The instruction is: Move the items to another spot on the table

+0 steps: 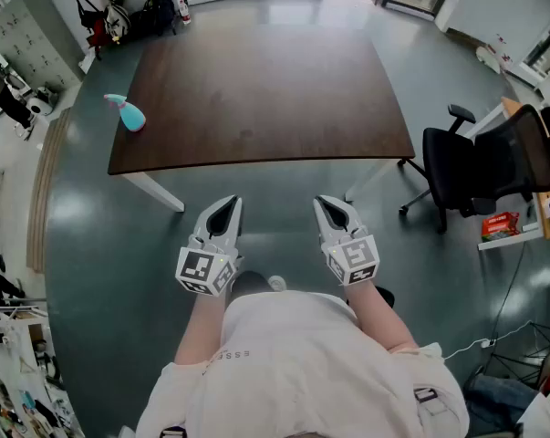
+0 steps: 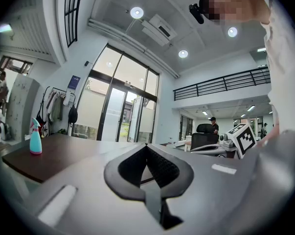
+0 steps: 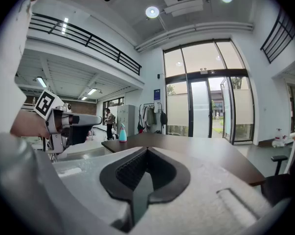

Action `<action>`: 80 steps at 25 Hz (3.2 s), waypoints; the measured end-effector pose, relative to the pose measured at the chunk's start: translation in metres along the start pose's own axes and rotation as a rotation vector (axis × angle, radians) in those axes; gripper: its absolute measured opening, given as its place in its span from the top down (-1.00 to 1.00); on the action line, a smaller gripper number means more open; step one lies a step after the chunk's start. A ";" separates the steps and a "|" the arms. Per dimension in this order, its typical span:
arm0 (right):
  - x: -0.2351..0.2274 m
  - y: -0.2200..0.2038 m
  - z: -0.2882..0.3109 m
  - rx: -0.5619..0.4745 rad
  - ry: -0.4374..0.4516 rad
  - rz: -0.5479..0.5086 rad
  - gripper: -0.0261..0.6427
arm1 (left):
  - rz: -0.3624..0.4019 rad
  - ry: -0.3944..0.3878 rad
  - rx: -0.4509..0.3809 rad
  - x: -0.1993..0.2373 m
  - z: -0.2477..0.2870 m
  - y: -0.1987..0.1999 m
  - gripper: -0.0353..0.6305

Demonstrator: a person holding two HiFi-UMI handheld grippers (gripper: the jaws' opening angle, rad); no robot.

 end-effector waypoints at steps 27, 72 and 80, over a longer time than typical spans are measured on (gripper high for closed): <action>-0.005 -0.002 0.030 0.014 0.024 0.066 0.94 | -0.005 0.106 0.022 0.029 -0.015 -0.004 0.87; 0.254 0.108 0.537 0.123 0.481 -0.008 0.33 | -0.074 0.350 -0.017 0.508 -0.071 0.082 0.87; 0.265 0.081 0.585 0.195 0.560 -0.024 0.12 | -0.113 0.418 0.018 0.533 -0.063 0.065 0.87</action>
Point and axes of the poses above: the fingertips, and each gripper's own axes: z forward along the fingers, x to its left, y out of its top, the point moved 2 cm from there along -z, backward along the fingers, and after that the axes turned 2 degrees about -y, right-handed, at the moved point
